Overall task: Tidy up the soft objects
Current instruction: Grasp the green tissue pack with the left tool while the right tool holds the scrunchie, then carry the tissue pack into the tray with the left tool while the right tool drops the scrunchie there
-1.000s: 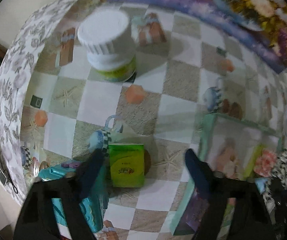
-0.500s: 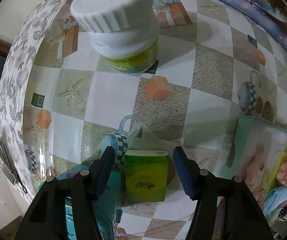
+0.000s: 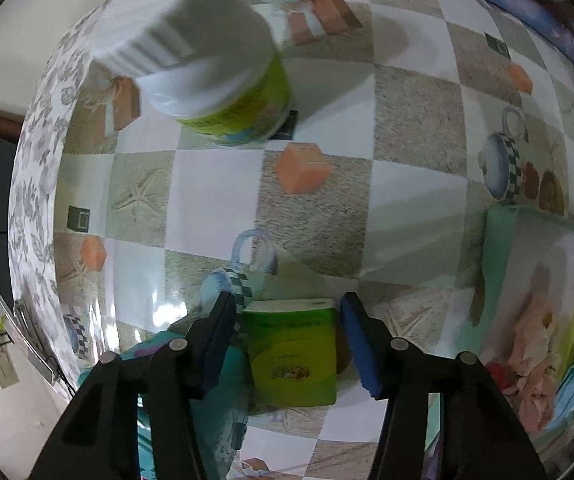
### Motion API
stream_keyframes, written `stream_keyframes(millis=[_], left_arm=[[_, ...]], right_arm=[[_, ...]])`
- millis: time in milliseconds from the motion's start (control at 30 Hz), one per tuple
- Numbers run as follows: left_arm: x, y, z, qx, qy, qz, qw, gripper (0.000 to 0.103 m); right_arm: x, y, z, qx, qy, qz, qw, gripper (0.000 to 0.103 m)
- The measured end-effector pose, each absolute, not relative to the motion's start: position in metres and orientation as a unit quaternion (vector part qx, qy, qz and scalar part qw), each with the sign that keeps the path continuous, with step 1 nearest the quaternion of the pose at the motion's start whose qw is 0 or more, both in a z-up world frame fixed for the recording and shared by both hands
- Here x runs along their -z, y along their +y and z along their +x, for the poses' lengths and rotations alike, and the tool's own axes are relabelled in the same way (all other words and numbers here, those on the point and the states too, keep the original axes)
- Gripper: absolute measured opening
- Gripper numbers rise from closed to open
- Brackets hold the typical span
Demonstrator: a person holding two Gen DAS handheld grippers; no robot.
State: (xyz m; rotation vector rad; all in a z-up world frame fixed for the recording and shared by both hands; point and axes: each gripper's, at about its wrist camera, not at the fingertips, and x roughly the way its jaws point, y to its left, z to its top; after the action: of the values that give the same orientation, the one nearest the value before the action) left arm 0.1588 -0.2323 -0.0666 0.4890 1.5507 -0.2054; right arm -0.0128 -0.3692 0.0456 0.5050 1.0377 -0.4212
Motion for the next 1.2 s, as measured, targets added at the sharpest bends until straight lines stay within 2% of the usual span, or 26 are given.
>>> stream_keyframes(millis=[100,167,433,833,1200], left_arm=[[0.071,-0.243,0.155,0.089,0.691,0.227,0.68,0.055],[0.071,-0.244,0.153,0.091,0.692,0.222,0.681,0.05],[0.061,-0.255,0.144,0.108,0.683,0.202,0.694,0.049],[-0.016,-0.287,0.123,0.187,0.63,0.166,0.735,0.049],[-0.031,-0.298,0.072,0.273,0.619,0.135,0.724,0.049]], right_arm=[[-0.045,-0.369,-0.013,0.197,0.487,0.238,0.817,0.037],[-0.045,-0.37,-0.013,0.197,0.487,0.24,0.817,0.037],[-0.046,-0.371,-0.014,0.197,0.484,0.244,0.817,0.037],[-0.038,-0.384,-0.02,0.214,0.489,0.258,0.805,0.037],[-0.038,-0.407,-0.044,0.232,0.478,0.292,0.795,0.037]])
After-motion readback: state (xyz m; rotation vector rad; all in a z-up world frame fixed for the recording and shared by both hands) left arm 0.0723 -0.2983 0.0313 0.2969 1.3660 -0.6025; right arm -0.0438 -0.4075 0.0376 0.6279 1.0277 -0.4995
